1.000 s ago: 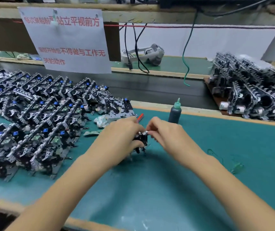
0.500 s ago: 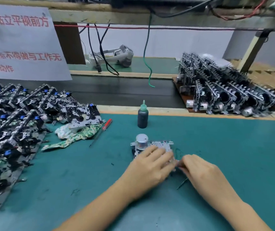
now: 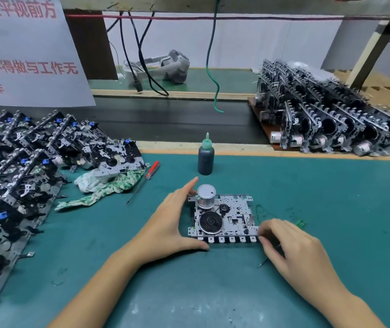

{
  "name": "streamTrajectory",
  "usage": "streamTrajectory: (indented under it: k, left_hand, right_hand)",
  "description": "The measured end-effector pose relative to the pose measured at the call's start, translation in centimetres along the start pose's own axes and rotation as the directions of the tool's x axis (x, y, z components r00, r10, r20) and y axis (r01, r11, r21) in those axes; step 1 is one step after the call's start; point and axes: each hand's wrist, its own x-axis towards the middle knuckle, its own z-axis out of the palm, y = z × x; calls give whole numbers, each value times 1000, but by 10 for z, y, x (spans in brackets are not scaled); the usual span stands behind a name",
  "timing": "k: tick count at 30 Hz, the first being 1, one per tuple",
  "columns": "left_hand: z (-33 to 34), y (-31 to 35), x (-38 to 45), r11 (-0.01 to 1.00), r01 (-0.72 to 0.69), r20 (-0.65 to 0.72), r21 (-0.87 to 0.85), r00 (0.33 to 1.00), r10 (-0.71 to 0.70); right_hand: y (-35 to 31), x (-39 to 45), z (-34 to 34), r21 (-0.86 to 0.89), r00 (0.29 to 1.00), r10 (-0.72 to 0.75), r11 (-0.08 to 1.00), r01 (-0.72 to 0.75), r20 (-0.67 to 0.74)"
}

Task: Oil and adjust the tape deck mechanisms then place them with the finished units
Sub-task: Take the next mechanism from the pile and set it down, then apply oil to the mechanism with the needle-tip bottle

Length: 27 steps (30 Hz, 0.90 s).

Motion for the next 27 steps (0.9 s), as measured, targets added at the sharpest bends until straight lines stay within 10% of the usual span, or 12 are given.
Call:
streamTrajectory:
  k: [27]
  left_hand:
    - [4,5,-4,998,-58,-51,-37,997,56]
  right_hand:
    - [5,11,-2,306,984,130,938,-162,121]
